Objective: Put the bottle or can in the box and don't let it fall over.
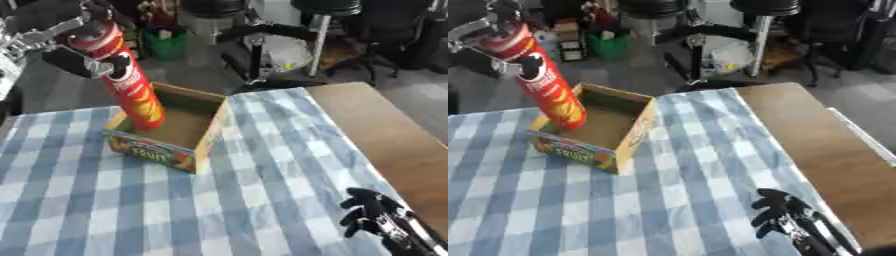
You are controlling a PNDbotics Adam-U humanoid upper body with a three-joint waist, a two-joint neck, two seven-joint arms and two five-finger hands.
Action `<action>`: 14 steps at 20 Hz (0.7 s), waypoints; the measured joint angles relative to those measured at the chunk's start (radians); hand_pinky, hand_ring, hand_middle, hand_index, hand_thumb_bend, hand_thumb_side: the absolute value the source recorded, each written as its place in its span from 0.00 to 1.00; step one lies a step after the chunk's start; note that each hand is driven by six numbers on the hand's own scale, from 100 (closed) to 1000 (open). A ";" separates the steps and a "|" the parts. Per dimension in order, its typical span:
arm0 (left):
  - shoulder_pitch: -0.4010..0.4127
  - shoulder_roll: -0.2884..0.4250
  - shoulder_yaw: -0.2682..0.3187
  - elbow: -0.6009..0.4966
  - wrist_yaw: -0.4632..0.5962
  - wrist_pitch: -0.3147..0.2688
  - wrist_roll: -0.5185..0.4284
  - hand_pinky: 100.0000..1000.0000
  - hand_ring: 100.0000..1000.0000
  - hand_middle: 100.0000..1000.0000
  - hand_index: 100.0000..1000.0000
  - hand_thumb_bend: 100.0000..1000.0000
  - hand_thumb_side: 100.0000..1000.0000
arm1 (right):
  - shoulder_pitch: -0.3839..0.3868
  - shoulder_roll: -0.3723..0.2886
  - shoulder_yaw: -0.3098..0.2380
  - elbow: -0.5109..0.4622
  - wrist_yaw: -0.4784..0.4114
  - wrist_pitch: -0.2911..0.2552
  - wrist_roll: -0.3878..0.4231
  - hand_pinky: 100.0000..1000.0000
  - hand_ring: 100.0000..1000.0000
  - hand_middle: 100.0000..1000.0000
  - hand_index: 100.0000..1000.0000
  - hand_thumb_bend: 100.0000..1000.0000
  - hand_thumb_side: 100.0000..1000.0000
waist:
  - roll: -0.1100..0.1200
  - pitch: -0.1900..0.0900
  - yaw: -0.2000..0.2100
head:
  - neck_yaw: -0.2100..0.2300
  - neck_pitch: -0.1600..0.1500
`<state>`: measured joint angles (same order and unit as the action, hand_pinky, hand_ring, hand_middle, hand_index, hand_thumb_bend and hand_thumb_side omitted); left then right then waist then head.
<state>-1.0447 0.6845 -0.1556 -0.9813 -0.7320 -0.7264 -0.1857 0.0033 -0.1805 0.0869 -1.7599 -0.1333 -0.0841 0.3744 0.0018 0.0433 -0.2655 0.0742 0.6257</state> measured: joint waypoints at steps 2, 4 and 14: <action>0.004 -0.006 0.000 0.011 -0.001 -0.003 0.013 0.00 0.30 0.41 0.69 0.00 0.00 | -0.003 0.000 0.000 0.000 -0.001 0.000 0.001 0.44 0.54 0.62 0.81 0.00 0.61 | -0.002 0.006 -0.005 | -0.005 -0.005; 0.009 -0.016 0.000 0.025 -0.009 -0.007 0.035 0.00 0.30 0.41 0.69 0.00 0.00 | -0.006 0.000 0.000 0.000 -0.002 -0.001 0.003 0.44 0.54 0.62 0.81 0.00 0.61 | -0.004 0.011 -0.010 | -0.007 -0.009; 0.044 -0.062 -0.029 0.075 -0.156 -0.045 0.116 0.80 0.83 0.82 0.91 0.33 0.42 | -0.021 0.008 0.002 0.000 -0.004 0.001 0.009 0.44 0.54 0.62 0.81 0.00 0.61 | -0.004 0.027 -0.022 | -0.015 -0.035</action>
<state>-1.0012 0.6223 -0.1844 -0.9066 -0.8876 -0.7709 -0.0701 -0.0173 -0.1722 0.0888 -1.7599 -0.1375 -0.0835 0.3831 -0.0026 0.0707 -0.2876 0.0587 0.5905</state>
